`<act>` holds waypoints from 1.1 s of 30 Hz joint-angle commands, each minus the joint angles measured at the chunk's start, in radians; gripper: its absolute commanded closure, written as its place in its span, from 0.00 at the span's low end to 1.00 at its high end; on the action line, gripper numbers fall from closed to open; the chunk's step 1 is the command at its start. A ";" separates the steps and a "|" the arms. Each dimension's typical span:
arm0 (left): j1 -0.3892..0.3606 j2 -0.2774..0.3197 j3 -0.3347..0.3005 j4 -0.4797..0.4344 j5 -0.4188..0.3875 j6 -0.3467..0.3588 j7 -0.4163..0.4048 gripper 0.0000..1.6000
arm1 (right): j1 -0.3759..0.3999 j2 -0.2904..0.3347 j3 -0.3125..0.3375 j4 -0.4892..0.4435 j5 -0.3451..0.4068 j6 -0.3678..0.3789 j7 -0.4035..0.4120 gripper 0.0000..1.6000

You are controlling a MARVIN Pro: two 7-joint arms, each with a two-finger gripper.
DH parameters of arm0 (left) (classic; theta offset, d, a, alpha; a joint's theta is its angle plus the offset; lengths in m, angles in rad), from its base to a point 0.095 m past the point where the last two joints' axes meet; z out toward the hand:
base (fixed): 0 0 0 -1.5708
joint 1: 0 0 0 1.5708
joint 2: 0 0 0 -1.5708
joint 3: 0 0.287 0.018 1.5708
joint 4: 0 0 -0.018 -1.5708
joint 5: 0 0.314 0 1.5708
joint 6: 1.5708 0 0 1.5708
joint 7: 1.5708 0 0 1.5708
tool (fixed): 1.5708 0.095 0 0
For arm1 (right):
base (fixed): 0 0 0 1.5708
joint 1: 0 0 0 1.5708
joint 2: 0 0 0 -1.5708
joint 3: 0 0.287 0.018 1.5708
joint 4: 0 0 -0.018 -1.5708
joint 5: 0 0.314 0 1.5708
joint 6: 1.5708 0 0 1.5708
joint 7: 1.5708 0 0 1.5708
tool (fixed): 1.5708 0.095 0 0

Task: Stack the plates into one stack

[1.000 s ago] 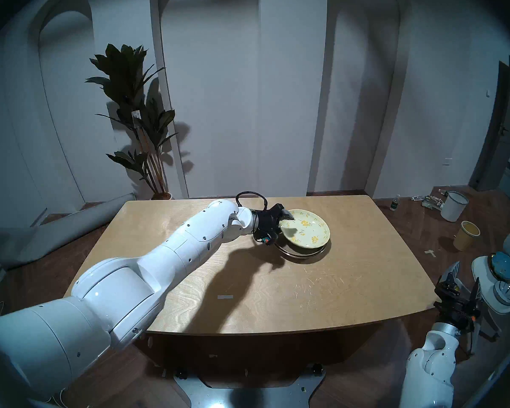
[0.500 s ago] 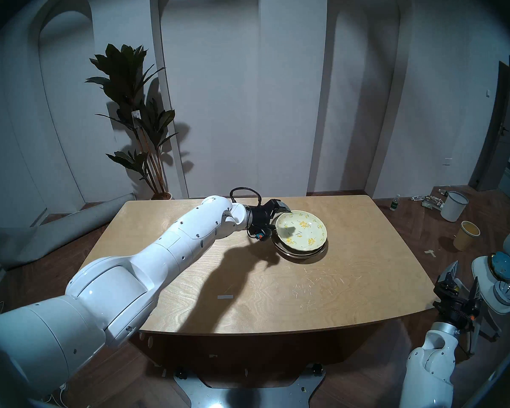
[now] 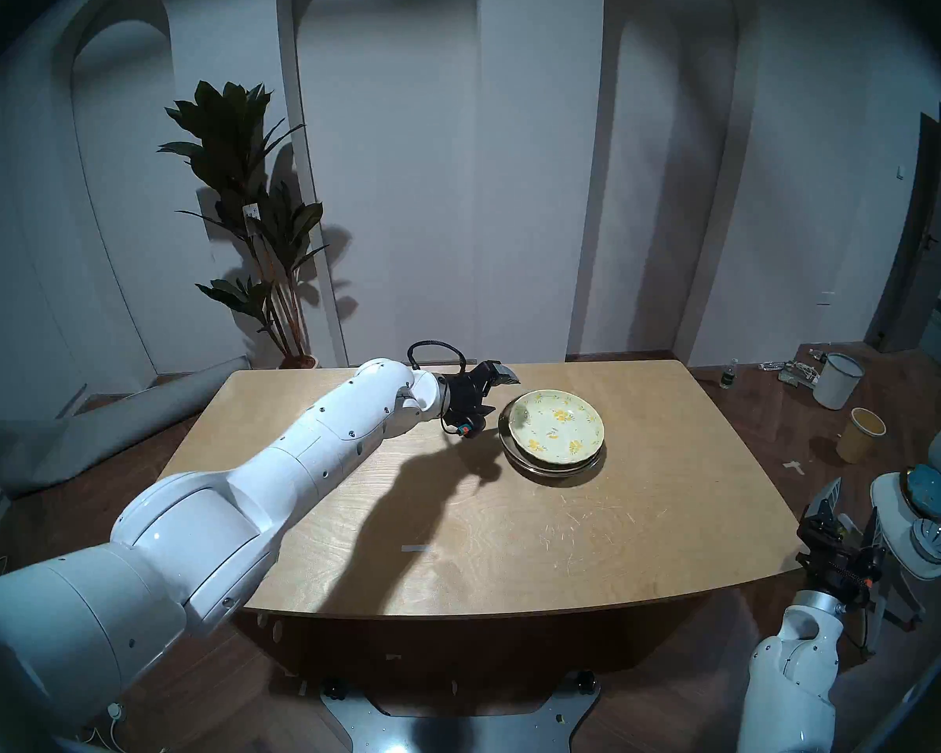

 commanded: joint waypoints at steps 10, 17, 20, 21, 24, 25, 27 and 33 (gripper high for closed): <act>-0.060 0.118 -0.261 -0.055 -0.182 0.058 0.183 0.00 | 0.064 0.075 -0.064 -0.012 -0.078 0.074 0.018 0.00; 0.057 0.136 -0.332 -0.096 -0.263 0.069 0.282 0.00 | 0.134 0.128 -0.113 -0.038 -0.130 0.161 0.016 0.00; 0.098 0.140 -0.337 -0.116 -0.261 0.077 0.342 0.00 | 0.159 0.159 -0.138 -0.055 -0.165 0.210 0.022 0.00; 0.108 0.140 -0.345 -0.123 -0.268 0.078 0.334 0.00 | 0.168 0.167 -0.147 -0.060 -0.173 0.227 0.024 0.00; 0.135 0.145 -0.367 -0.137 -0.287 0.088 0.377 0.00 | 0.195 0.196 -0.173 -0.074 -0.208 0.288 0.023 0.00; 0.143 0.148 -0.376 -0.146 -0.293 0.092 0.389 0.00 | 0.206 0.202 -0.182 -0.079 -0.217 0.308 0.021 0.00; 0.153 0.149 -0.403 -0.158 -0.322 0.091 0.402 0.00 | 0.223 0.217 -0.197 -0.088 -0.237 0.341 0.024 0.00; 0.146 0.157 -0.483 -0.192 -0.415 0.066 0.390 0.00 | 0.265 0.245 -0.221 -0.110 -0.278 0.431 0.017 0.00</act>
